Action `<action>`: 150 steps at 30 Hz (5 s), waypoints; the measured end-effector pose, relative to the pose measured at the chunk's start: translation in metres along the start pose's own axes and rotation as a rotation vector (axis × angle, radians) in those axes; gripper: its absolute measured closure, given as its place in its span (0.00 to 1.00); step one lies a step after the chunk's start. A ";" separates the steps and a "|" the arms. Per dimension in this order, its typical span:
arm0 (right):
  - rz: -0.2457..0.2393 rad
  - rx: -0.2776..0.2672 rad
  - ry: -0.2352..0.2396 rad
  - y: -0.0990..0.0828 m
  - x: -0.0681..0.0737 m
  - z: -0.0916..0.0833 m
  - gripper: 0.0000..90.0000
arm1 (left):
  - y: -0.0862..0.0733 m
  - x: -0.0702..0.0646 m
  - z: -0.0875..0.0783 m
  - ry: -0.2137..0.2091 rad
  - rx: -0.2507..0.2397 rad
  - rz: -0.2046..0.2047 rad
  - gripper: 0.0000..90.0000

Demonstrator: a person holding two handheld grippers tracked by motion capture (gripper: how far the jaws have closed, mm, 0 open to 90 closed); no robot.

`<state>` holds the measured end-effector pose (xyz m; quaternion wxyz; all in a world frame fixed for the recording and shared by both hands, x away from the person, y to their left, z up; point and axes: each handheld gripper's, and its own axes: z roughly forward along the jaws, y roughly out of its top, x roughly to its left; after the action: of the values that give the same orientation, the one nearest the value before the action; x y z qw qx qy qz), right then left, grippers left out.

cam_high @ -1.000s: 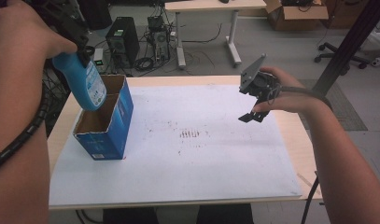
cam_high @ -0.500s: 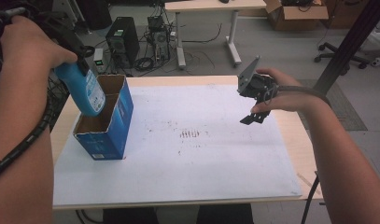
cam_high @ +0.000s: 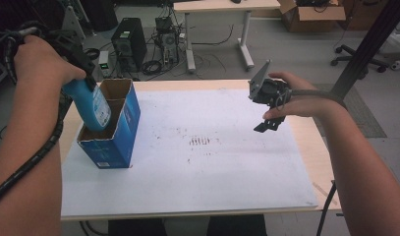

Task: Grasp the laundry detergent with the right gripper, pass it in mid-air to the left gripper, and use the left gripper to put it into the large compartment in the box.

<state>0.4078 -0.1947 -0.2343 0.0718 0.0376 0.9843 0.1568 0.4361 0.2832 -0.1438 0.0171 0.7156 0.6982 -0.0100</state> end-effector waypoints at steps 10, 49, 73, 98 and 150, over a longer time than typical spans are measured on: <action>-0.002 -0.005 -0.004 0.002 0.001 0.000 0.03 | 0.000 -0.002 0.031 -0.006 0.004 -0.002 0.42; -0.013 -0.018 -0.007 0.000 0.007 0.000 0.03 | -0.002 -0.006 0.114 0.014 0.051 0.010 0.42; -0.019 -0.026 -0.003 0.000 0.010 0.005 0.03 | -0.002 -0.002 0.142 0.021 0.065 0.001 0.42; -0.014 -0.031 -0.003 -0.002 0.013 0.005 0.03 | -0.001 -0.002 0.150 0.031 0.060 0.002 0.41; -0.012 -0.048 -0.005 -0.006 0.015 0.002 0.03 | -0.016 -0.019 0.088 0.069 -0.041 0.024 0.24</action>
<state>0.3929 -0.1979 -0.2395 0.0760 0.0304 0.9803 0.1800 0.4206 0.2609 -0.2309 0.0077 0.7232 0.6899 0.0291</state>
